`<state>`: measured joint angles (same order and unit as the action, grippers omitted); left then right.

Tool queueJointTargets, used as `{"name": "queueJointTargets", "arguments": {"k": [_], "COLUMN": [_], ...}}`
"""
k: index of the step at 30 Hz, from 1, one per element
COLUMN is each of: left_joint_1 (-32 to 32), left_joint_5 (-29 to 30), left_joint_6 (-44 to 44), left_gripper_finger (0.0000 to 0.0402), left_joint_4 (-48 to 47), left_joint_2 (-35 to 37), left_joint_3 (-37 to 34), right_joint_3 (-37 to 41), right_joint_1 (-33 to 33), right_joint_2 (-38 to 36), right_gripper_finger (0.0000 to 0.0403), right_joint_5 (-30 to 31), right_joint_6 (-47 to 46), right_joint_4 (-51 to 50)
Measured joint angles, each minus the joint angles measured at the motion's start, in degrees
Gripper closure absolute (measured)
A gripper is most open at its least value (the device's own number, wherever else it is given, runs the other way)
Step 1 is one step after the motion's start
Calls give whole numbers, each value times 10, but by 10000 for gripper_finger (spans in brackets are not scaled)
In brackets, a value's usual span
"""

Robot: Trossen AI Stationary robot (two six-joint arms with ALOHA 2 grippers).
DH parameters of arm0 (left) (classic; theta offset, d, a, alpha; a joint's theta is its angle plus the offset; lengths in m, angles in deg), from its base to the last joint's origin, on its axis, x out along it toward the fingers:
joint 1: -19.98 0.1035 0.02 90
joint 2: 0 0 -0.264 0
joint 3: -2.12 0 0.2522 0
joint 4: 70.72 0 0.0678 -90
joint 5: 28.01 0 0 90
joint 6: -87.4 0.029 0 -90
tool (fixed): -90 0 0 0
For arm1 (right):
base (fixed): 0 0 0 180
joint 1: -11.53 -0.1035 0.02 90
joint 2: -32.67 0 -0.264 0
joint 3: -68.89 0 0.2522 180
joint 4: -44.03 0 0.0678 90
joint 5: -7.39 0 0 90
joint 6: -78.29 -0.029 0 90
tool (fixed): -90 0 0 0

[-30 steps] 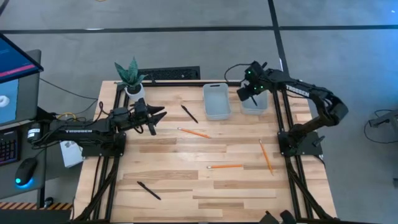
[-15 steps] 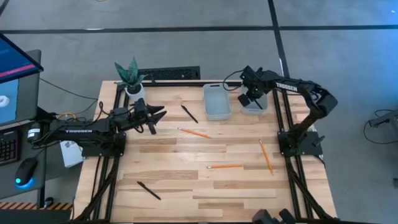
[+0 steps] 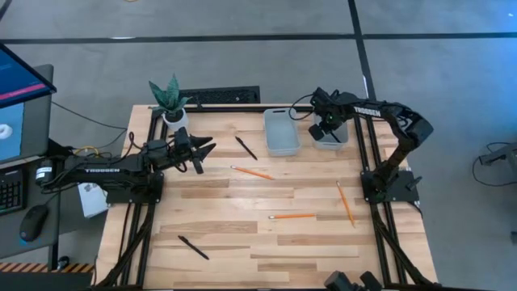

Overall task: Sort pens & pencils
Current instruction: Put the top right black pen into the right gray bin, then put the bottom right yellow pencil into the left gray bin

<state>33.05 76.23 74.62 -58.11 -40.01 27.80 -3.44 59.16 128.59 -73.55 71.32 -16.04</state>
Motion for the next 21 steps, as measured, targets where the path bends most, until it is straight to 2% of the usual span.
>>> {"name": "queueJointTargets", "arguments": {"k": [21], "left_joint_1": [0], "left_joint_5": [2], "left_joint_6": [3], "left_gripper_finger": [266], "left_joint_4": [0], "left_joint_2": [0], "left_joint_3": [0], "right_joint_3": [0], "right_joint_1": [0], "right_joint_2": [0], "right_gripper_finger": [298], "right_joint_5": [0], "right_joint_6": [-1], "right_joint_4": [-12]}}
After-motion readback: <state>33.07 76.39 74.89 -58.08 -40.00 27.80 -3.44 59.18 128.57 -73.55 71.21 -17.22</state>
